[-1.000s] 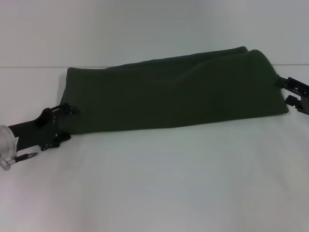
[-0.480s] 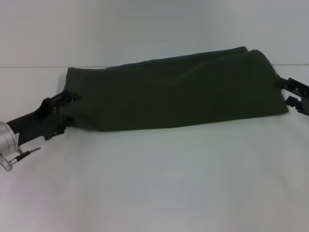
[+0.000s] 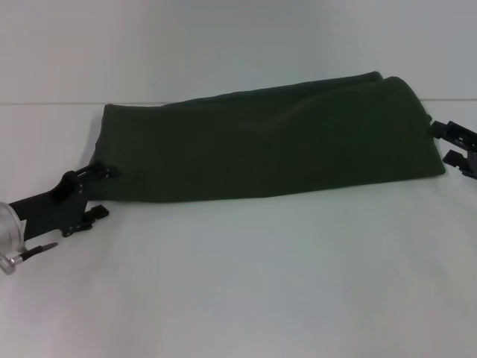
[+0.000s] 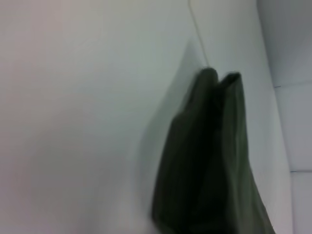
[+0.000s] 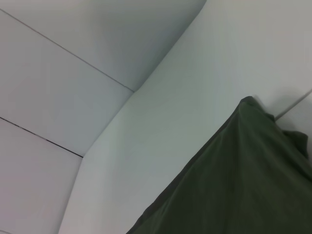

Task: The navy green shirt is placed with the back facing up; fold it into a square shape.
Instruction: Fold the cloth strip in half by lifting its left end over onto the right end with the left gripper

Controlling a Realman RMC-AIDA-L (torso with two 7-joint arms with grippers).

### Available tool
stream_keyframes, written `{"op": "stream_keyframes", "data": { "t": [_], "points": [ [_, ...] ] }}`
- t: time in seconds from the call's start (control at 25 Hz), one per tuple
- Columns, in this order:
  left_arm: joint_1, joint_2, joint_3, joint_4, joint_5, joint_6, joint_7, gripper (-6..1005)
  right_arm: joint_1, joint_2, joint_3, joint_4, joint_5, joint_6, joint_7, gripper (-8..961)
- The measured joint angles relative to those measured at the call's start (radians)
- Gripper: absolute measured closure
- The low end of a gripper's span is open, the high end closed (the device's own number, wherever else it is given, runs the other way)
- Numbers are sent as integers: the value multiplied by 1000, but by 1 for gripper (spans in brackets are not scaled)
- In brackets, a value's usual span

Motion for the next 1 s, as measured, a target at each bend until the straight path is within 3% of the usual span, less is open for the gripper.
{"op": "stream_keyframes", "data": {
  "t": [0.32,0.48,0.68,0.84,1.0],
  "points": [
    [-59,3,-1,-23,4,-146,-8,124,5,0,2,2,-1,6,2,24],
    [-77,5,1,-31,4,-157,-3,128,5,0,5,2,0,8,2,24],
    [-91,-10,-2,-16,-5,-154,47,132,4,0,8,2,0,11,2,24],
    [-77,-15,-17,0,-43,-68,116,136,5,0,12,2,0,7,2,24],
    [-59,-12,-13,-21,-45,-92,102,139,1,0,16,2,0,7,3,24]
  ]
}}
